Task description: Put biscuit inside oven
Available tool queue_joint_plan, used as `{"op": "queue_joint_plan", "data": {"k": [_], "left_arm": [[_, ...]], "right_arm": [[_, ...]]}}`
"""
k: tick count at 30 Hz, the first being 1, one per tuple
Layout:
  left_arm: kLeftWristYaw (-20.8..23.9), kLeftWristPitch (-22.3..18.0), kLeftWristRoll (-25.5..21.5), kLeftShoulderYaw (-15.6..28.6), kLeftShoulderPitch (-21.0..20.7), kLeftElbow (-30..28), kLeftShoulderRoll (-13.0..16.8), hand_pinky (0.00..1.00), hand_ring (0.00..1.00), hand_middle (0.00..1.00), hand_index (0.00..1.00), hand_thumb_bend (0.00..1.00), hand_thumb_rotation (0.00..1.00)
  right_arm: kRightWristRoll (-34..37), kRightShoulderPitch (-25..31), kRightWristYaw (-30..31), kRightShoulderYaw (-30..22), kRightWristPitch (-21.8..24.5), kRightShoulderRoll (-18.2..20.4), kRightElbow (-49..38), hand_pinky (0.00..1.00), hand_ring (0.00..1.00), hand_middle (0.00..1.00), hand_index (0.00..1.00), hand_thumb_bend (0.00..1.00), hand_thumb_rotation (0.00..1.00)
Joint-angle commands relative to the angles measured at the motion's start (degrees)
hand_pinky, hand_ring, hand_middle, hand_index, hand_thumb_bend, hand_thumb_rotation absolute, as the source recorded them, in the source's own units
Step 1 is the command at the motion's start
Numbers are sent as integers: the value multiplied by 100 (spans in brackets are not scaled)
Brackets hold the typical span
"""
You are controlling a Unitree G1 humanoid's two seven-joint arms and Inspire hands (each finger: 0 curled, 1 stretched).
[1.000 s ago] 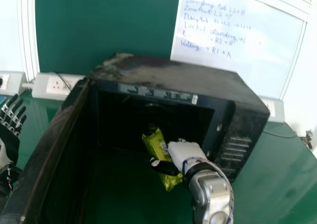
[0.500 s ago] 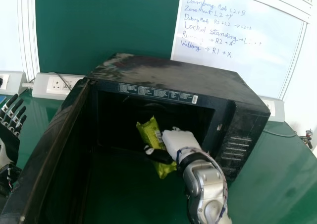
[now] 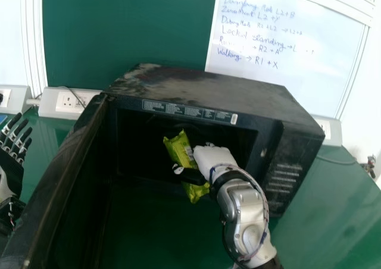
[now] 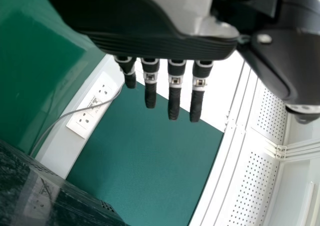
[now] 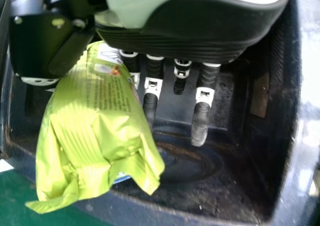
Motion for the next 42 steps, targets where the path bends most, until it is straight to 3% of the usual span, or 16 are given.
{"op": "queue_joint_plan", "data": {"k": [1, 9, 20, 24, 27, 35, 39, 42], "left_arm": [[-34, -59, -34, -21, -19, 10, -34, 99, 89, 84, 81, 18, 91], [-56, -38, -53, -21, 23, -41, -7, 98, 89, 84, 82, 17, 98], [-63, -57, -38, -22, 45, -48, -11, 100, 90, 85, 82, 17, 92], [-124, -90, 26, -27, 48, -10, 3, 100, 91, 85, 81, 18, 96], [-72, -63, 18, -32, 36, -31, -25, 100, 91, 85, 81, 18, 97], [-53, -49, -22, -22, 31, -17, -35, 100, 92, 86, 81, 18, 96], [-99, -80, -8, -13, 35, 14, -25, 100, 94, 87, 82, 18, 94], [-50, -60, -32, -3, 24, -2, -41, 100, 94, 87, 82, 18, 93]], "right_arm": [[79, -223, -137, 33, 83, -48, 136, 43, 41, 48, 54, 52, 0], [227, -456, -386, 149, 251, -27, 596, 47, 42, 50, 52, 52, 0], [506, -838, -798, 310, 262, -53, 1238, 44, 42, 49, 54, 52, 0], [630, -993, -992, 380, 253, -60, 1546, 37, 40, 47, 56, 51, 0], [718, -1117, -1120, 453, 259, -73, 1801, 33, 42, 51, 50, 52, 0], [1050, -1345, -1547, 513, 274, -46, 2300, 33, 42, 50, 50, 52, 0], [1161, -1485, -1785, 605, 187, -81, 2573, 26, 41, 51, 49, 52, 0], [1242, -1579, -1914, 643, 156, -88, 2740, 26, 40, 50, 51, 52, 0]]}}
